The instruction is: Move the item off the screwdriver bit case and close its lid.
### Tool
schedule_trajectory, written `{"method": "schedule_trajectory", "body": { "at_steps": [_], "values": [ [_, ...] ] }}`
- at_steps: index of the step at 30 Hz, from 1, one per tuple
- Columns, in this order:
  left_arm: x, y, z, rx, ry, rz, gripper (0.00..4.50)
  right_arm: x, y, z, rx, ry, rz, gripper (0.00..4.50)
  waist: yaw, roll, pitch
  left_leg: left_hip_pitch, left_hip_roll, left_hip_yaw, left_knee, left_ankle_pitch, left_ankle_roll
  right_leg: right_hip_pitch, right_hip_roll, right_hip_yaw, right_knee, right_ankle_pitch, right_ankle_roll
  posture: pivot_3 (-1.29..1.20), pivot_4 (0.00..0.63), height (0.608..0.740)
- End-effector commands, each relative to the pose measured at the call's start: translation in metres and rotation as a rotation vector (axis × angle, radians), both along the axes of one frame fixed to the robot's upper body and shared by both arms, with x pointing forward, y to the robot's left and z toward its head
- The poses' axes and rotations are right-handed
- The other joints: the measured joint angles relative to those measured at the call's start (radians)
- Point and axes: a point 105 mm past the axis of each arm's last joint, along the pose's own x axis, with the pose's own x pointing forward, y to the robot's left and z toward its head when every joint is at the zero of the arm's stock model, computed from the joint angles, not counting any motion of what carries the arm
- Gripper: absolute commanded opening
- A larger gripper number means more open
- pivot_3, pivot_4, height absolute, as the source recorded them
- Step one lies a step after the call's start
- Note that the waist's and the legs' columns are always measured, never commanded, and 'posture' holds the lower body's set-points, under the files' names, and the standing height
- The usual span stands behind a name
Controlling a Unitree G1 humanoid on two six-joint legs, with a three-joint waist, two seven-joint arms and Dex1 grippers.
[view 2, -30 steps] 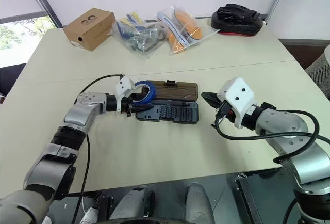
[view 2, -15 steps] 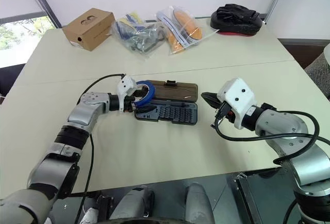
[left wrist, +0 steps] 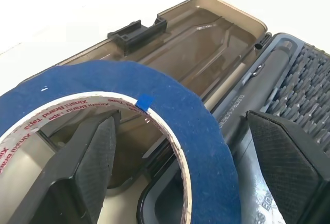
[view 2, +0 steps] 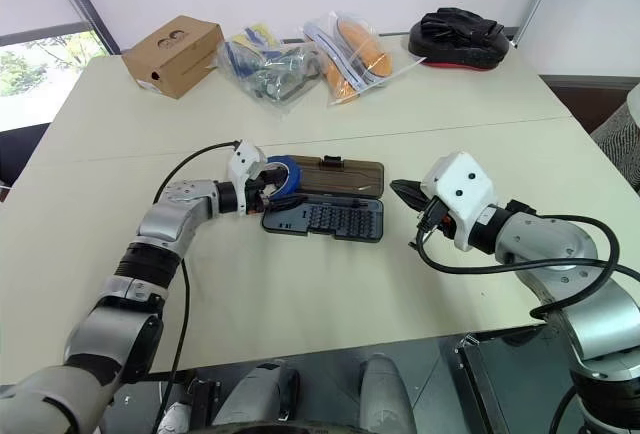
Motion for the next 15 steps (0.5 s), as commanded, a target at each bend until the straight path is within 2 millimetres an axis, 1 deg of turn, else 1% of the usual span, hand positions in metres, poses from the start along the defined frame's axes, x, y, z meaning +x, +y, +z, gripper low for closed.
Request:
{"method": "schedule_trajectory", "body": {
  "at_steps": [1, 2, 3, 4, 9, 10, 15],
  "values": [
    [0.0004, -0.0005, 0.0078, -0.033, -0.022, 0.017, 4.03, -0.0051, 0.0040, 0.0102, -0.012, -0.046, 0.019, 0.00, 0.000, 0.000, 0.000, 0.000, 0.000, 0.000, 0.000, 0.000, 0.000, 0.000, 0.000, 0.000, 0.000, 0.000, 0.000, 0.00, 0.150, 0.740],
    [0.0003, -0.0007, 0.0078, -0.035, -0.022, 0.019, 4.03, -0.0052, 0.0040, 0.0101, -0.012, -0.046, 0.018, 0.00, 0.000, 0.000, 0.000, 0.000, 0.000, 0.000, 0.000, 0.000, 0.000, 0.000, 0.000, 0.000, 0.000, 0.000, 0.000, 0.00, 0.150, 0.740],
    [0.0002, -0.0008, 0.0079, -0.037, -0.022, 0.021, 3.51, -0.0054, 0.0040, 0.0101, -0.011, -0.046, 0.018, 0.00, 0.000, 0.000, 0.000, 0.000, 0.000, 0.000, 0.000, 0.000, 0.000, 0.000, 0.000, 0.000, 0.000, 0.000, 0.000, 0.00, 0.150, 0.740],
    [0.0001, -0.0009, 0.0080, -0.038, -0.022, 0.023, 3.22, -0.0054, 0.0041, 0.0100, -0.012, -0.046, 0.017, 0.00, 0.000, 0.000, 0.000, 0.000, 0.000, 0.000, 0.000, 0.000, 0.000, 0.000, 0.000, 0.000, 0.000, 0.000, 0.000, 0.00, 0.150, 0.740],
    [0.0004, -0.0006, 0.0088, -0.042, -0.024, 0.034, 0.82, -0.0056, 0.0043, 0.0100, -0.012, -0.044, 0.016, 0.00, -0.001, 0.000, 0.000, 0.000, 0.000, 0.000, 0.000, 0.000, 0.000, 0.000, 0.000, 0.000, 0.000, 0.000, 0.000, 0.00, 0.150, 0.740],
    [0.0004, -0.0004, 0.0089, -0.042, -0.024, 0.036, 0.52, -0.0057, 0.0043, 0.0099, -0.012, -0.044, 0.016, 0.00, -0.001, 0.000, 0.000, 0.000, 0.000, 0.000, 0.000, 0.000, 0.000, 0.000, 0.000, 0.000, 0.000, 0.000, 0.000, 0.00, 0.150, 0.740],
    [0.0020, 0.0024, 0.0110, -0.049, -0.033, 0.060, 0.51, -0.0059, 0.0044, 0.0097, -0.013, -0.042, 0.014, 0.00, -0.001, 0.000, 0.000, 0.000, 0.000, 0.000, 0.000, 0.000, 0.000, 0.000, 0.000, 0.000, 0.000, 0.000, 0.000, 0.00, 0.150, 0.740]
  ]
}}
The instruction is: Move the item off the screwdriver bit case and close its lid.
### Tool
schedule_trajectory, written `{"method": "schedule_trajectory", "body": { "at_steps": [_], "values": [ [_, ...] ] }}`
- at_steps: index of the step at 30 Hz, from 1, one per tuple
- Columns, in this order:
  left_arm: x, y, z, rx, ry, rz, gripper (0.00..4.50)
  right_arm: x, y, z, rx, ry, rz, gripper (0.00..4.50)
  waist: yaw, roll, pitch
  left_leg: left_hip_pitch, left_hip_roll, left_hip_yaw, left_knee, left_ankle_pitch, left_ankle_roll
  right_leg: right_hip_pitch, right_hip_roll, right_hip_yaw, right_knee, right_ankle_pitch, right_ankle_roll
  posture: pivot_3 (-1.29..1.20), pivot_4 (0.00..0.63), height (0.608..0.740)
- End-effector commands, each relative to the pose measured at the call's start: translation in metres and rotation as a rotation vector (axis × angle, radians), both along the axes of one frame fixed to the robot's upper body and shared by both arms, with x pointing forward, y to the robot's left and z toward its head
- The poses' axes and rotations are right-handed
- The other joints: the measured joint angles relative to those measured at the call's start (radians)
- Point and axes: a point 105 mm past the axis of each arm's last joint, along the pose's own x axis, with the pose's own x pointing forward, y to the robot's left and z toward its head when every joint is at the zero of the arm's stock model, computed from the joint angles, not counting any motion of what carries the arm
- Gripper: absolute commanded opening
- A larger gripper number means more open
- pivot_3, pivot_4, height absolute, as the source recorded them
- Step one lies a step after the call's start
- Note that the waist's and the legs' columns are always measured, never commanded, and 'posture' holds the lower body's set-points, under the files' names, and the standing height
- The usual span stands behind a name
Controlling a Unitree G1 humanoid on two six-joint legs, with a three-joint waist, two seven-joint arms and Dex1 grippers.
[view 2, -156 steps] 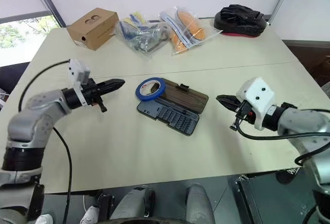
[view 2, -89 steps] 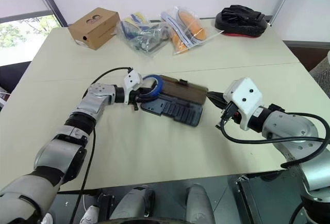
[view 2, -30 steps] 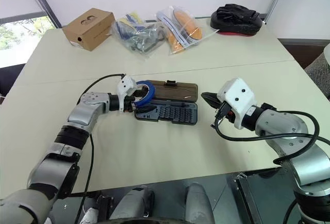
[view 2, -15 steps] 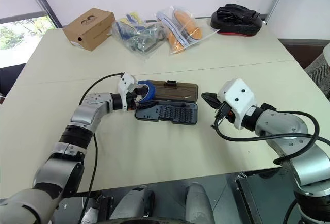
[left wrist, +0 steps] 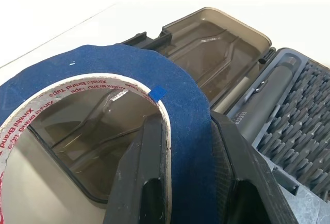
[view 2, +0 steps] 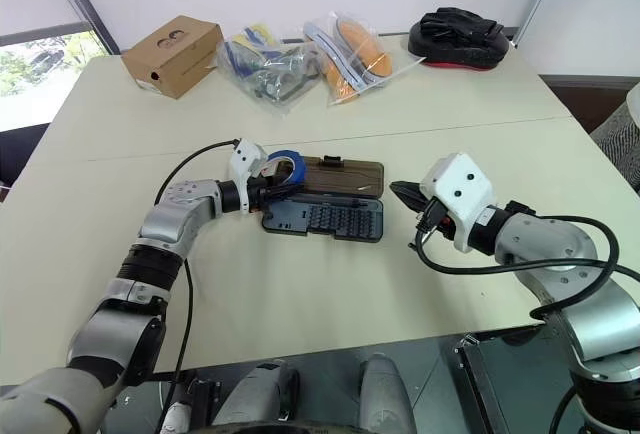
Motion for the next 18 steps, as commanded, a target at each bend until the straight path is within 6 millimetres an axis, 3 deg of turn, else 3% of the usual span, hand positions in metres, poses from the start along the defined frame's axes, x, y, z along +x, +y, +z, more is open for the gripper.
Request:
{"method": "schedule_trajectory", "body": {
  "at_steps": [1, 7, 12, 15, 18],
  "values": [
    [0.004, 0.008, 0.011, -0.025, -0.039, 0.048, 0.51, -0.005, 0.004, 0.010, -0.008, -0.051, 0.015, 0.00, 0.000, 0.000, 0.000, 0.000, 0.000, 0.000, 0.000, 0.000, 0.000, 0.000, 0.000, 0.000, 0.000, 0.000, 0.000, 0.00, 0.150, 0.740],
    [0.029, 0.052, 0.036, -0.004, -0.175, 0.350, 0.51, -0.005, 0.006, 0.009, -0.002, -0.046, 0.022, 0.00, 0.000, 0.000, 0.000, 0.000, 0.000, -0.001, 0.000, 0.000, 0.000, 0.000, 0.000, 0.000, 0.000, 0.000, 0.000, 0.00, 0.150, 0.740],
    [0.033, 0.133, 0.061, 0.018, -0.259, 0.752, 0.51, -0.005, 0.010, 0.004, 0.009, -0.027, 0.045, 0.00, -0.003, 0.000, 0.000, 0.000, 0.001, -0.002, -0.001, 0.000, 0.000, -0.002, 0.000, 0.000, 0.000, 0.000, 0.000, 0.00, 0.150, 0.740],
    [0.020, 0.173, 0.053, 0.068, -0.235, 0.938, 0.51, -0.003, 0.014, 0.004, 0.014, -0.023, 0.066, 0.00, -0.003, 0.000, 0.000, 0.000, 0.001, -0.002, -0.001, 0.000, 0.000, -0.002, 0.000, 0.001, 0.000, 0.000, 0.000, 0.00, 0.150, 0.740],
    [0.002, 0.208, 0.032, 0.141, -0.167, 1.089, 0.51, 0.000, 0.016, 0.003, 0.010, -0.018, 0.087, 0.00, -0.002, 0.000, 0.000, 0.000, 0.001, -0.002, -0.001, 0.000, 0.000, -0.002, -0.001, 0.001, 0.000, 0.000, 0.000, 0.00, 0.150, 0.740]
  ]
}}
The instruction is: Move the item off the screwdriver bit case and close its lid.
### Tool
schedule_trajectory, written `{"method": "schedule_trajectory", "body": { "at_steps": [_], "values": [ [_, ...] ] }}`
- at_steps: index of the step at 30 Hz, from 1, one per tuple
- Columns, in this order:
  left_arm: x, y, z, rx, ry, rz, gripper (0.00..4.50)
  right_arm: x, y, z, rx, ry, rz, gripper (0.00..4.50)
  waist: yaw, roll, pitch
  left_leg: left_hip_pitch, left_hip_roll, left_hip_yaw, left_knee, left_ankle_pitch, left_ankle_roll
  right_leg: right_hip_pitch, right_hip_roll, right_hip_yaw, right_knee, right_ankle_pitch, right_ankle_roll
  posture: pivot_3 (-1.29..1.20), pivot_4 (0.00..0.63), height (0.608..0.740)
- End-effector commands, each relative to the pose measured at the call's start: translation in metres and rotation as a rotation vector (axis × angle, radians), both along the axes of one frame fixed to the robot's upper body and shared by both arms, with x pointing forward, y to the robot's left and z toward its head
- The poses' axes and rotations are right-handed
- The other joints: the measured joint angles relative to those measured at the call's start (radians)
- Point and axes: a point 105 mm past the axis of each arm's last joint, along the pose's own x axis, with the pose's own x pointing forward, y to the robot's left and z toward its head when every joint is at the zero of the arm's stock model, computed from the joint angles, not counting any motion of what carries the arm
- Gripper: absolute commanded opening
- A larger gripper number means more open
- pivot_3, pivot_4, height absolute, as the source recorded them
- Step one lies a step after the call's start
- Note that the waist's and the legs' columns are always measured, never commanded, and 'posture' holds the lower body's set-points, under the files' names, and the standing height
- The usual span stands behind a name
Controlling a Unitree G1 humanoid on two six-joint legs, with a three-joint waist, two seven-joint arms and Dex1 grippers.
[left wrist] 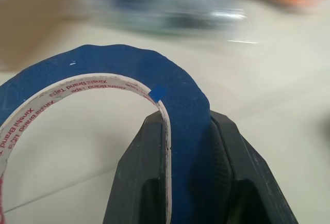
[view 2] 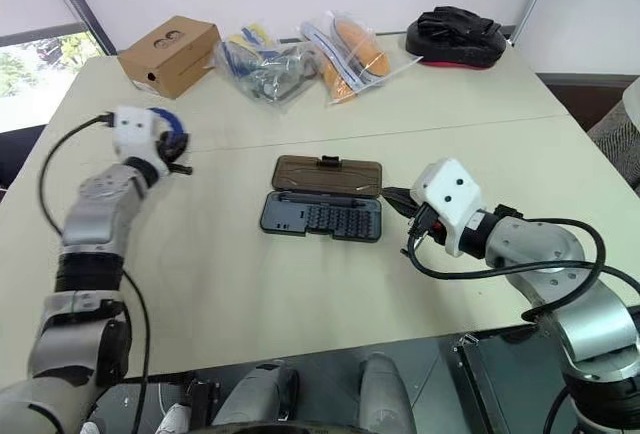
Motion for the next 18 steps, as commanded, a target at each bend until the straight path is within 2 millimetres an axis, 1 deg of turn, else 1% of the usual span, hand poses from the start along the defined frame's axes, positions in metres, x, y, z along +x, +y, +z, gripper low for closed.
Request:
{"method": "schedule_trajectory", "body": {
  "at_steps": [1, 3, 5, 7, 11, 13, 14, 15, 17, 18],
  "values": [
    [-0.022, 0.040, -0.017, 0.022, 0.067, 0.183, 0.51, 0.002, 0.006, 0.009, 0.000, -0.045, 0.043, 0.00, 0.001, 0.000, 0.000, 0.000, 0.000, 0.000, 0.000, 0.000, 0.000, 0.000, 0.000, 0.000, 0.000, 0.000, 0.000, 0.00, 0.150, 0.740],
    [-0.035, 0.054, -0.033, 0.005, 0.123, 0.241, 0.51, 0.003, 0.007, 0.009, -0.001, -0.041, 0.056, 0.00, 0.004, 0.000, 0.000, 0.000, 0.000, 0.000, 0.000, 0.000, 0.000, 0.000, 0.000, 0.000, 0.000, 0.000, 0.000, 0.00, 0.150, 0.740],
    [-0.045, 0.062, -0.046, -0.015, 0.168, 0.276, 0.51, 0.004, 0.009, 0.008, -0.001, -0.037, 0.070, 0.00, 0.006, -0.002, -0.001, 0.000, 0.000, -0.001, 0.000, 0.000, 0.000, 0.000, 0.000, 0.000, 0.000, 0.000, 0.000, 0.00, 0.150, 0.740],
    [-0.053, 0.069, -0.056, -0.020, 0.195, 0.308, 0.51, 0.005, 0.012, 0.007, 0.000, -0.032, 0.084, 0.00, 0.005, -0.002, -0.001, 0.000, 0.000, -0.001, 0.001, 0.000, 0.000, 0.001, 0.000, 0.000, 0.000, 0.000, 0.000, 0.00, 0.150, 0.740],
    [-0.061, 0.085, -0.065, -0.046, 0.208, 0.395, 0.51, 0.007, 0.014, 0.006, 0.000, -0.029, 0.098, 0.00, 0.002, -0.002, -0.001, 0.000, 0.000, -0.001, 0.000, 0.000, 0.000, 0.001, 0.000, 0.000, 0.000, 0.000, 0.000, 0.00, 0.150, 0.740],
    [-0.063, 0.090, -0.067, -0.046, 0.206, 0.419, 1.53, 0.007, 0.015, 0.006, 0.001, -0.029, 0.100, 0.00, -0.001, -0.002, -0.001, 0.000, 0.000, 0.000, 0.000, 0.000, 0.000, 0.000, 0.000, 0.000, 0.000, 0.000, 0.000, 0.00, 0.150, 0.740],
    [-0.063, 0.091, -0.067, -0.041, 0.206, 0.426, 1.83, 0.007, 0.015, 0.006, 0.001, -0.029, 0.101, 0.00, -0.001, -0.002, -0.002, 0.001, 0.000, 0.000, 0.000, 0.000, -0.001, 0.000, 0.000, 0.000, 0.000, 0.000, 0.000, 0.00, 0.150, 0.740],
    [-0.064, 0.093, -0.068, -0.044, 0.207, 0.436, 2.38, 0.007, 0.015, 0.006, 0.001, -0.028, 0.102, 0.00, 0.000, -0.001, -0.002, 0.001, 0.000, 0.000, 0.000, 0.000, -0.001, 0.000, 0.000, 0.000, 0.000, 0.000, 0.000, 0.00, 0.150, 0.740],
    [-0.067, 0.099, -0.070, -0.055, 0.205, 0.475, 3.29, 0.007, 0.015, 0.006, 0.001, -0.028, 0.103, 0.00, 0.002, -0.001, -0.002, 0.001, 0.000, 0.000, 0.000, 0.000, -0.001, 0.000, 0.000, 0.000, 0.000, 0.000, 0.000, 0.00, 0.150, 0.740],
    [-0.068, 0.102, -0.070, -0.061, 0.203, 0.488, 3.84, 0.007, 0.015, 0.006, 0.001, -0.027, 0.103, 0.00, 0.002, -0.001, -0.002, 0.001, 0.000, 0.000, 0.000, 0.000, -0.001, 0.000, 0.000, 0.000, 0.000, 0.000, 0.000, 0.00, 0.150, 0.740]
  ]
}}
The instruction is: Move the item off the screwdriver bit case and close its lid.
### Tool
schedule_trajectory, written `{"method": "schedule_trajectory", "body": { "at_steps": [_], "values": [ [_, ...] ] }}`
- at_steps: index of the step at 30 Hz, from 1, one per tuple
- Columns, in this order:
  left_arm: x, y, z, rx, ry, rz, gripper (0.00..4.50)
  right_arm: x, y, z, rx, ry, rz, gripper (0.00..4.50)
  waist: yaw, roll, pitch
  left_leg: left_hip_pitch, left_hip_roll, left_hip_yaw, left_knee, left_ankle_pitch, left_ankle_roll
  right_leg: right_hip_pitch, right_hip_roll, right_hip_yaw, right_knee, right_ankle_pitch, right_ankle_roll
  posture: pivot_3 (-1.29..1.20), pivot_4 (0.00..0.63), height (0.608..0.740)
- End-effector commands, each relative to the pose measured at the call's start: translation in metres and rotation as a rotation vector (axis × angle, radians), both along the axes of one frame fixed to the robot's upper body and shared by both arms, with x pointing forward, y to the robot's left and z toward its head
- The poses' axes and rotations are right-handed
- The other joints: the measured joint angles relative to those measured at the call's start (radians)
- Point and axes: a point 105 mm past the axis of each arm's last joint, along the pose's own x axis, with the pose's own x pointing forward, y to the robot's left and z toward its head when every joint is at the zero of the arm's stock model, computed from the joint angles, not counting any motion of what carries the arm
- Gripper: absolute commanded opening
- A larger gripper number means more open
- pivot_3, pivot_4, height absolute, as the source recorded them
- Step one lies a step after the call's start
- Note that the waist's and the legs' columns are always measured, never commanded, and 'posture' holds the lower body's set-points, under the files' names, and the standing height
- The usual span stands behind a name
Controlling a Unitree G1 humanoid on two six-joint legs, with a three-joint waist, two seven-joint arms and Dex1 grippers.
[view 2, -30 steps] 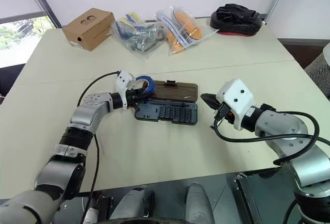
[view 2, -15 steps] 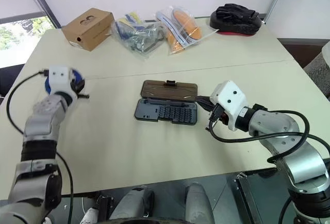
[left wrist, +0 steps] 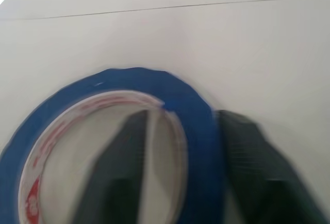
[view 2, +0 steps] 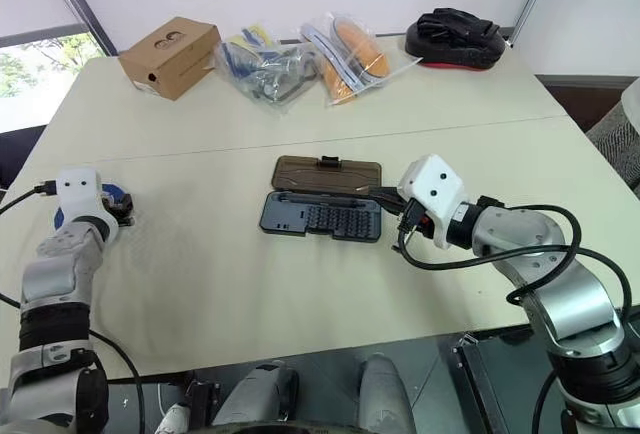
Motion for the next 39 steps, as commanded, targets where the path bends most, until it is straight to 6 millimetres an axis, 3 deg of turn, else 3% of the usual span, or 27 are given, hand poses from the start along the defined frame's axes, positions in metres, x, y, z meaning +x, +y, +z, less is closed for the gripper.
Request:
{"method": "schedule_trajectory", "body": {
  "at_steps": [1, 6, 15, 19, 24, 27, 30, 34, 39],
  "values": [
    [-0.011, 0.019, -0.007, 0.000, 0.022, 0.090, 4.35, -0.003, 0.005, 0.010, 0.008, -0.048, 0.025, 0.00, 0.000, 0.000, 0.000, 0.000, 0.000, 0.000, 0.000, 0.000, 0.000, 0.000, 0.000, 0.000, 0.000, 0.000, 0.000, 0.00, 0.150, 0.740],
    [-0.008, 0.021, 0.000, 0.020, -0.017, 0.087, 4.44, -0.004, 0.005, 0.010, 0.009, -0.047, 0.021, 0.00, -0.001, 0.000, 0.000, 0.000, 0.000, 0.000, 0.000, 0.000, 0.000, 0.000, 0.000, 0.000, 0.000, 0.000, 0.000, 0.00, 0.150, 0.740],
    [0.027, -0.036, 0.077, 0.110, -0.323, -0.145, 4.44, 0.010, -0.010, 0.012, 0.012, -0.079, -0.068, 0.00, 0.019, -0.001, 0.000, -0.001, -0.001, 0.000, 0.001, 0.000, 0.000, 0.000, -0.001, 0.000, 0.000, 0.000, 0.000, 0.00, 0.150, 0.740],
    [0.040, -0.077, 0.097, 0.058, -0.367, -0.326, 4.44, 0.028, -0.023, 0.015, 0.021, -0.095, -0.146, 0.00, 0.020, -0.001, 0.000, -0.001, -0.001, 0.001, 0.001, 0.000, 0.000, 0.000, -0.001, 0.000, 0.000, 0.000, 0.000, 0.00, 0.150, 0.740],
    [0.036, -0.155, 0.094, -0.047, -0.327, -0.751, 4.44, 0.046, -0.029, 0.009, 0.041, -0.044, -0.188, 0.00, 0.017, -0.001, 0.000, -0.001, -0.001, 0.001, 0.001, 0.000, 0.000, 0.000, -0.001, 0.000, 0.000, 0.000, 0.000, 0.00, 0.150, 0.740],
    [0.023, -0.188, 0.086, -0.091, -0.283, -0.973, 4.50, 0.057, -0.029, 0.008, 0.075, -0.007, -0.203, 0.89, 0.006, -0.001, 0.000, -0.001, -0.001, 0.001, 0.001, 0.000, 0.000, 0.000, -0.001, 0.000, -0.001, 0.000, 0.000, 0.00, 0.150, 0.740],
    [0.013, -0.209, 0.083, -0.142, -0.243, -1.134, 4.50, 0.067, -0.029, 0.003, 0.050, 0.008, -0.199, 2.42, -0.005, -0.001, 0.000, -0.001, -0.001, 0.001, 0.000, 0.000, 0.000, 0.000, -0.001, 0.000, -0.001, 0.000, 0.000, 0.00, 0.150, 0.740],
    [0.012, -0.219, 0.085, -0.155, -0.237, -1.198, 4.50, 0.083, -0.028, -0.002, 0.038, 0.030, -0.221, 4.47, -0.008, -0.001, 0.000, -0.001, -0.001, 0.001, 0.000, 0.000, 0.000, -0.001, -0.001, 0.000, -0.001, 0.000, 0.000, 0.00, 0.150, 0.740],
    [0.016, -0.223, 0.081, -0.144, -0.234, -1.199, 4.50, 0.120, -0.022, -0.001, 0.049, 0.051, -0.363, 4.47, -0.011, -0.001, 0.000, -0.001, -0.001, 0.001, 0.000, 0.000, 0.000, -0.001, -0.001, 0.000, -0.001, 0.000, 0.000, 0.00, 0.150, 0.740]
  ]
}}
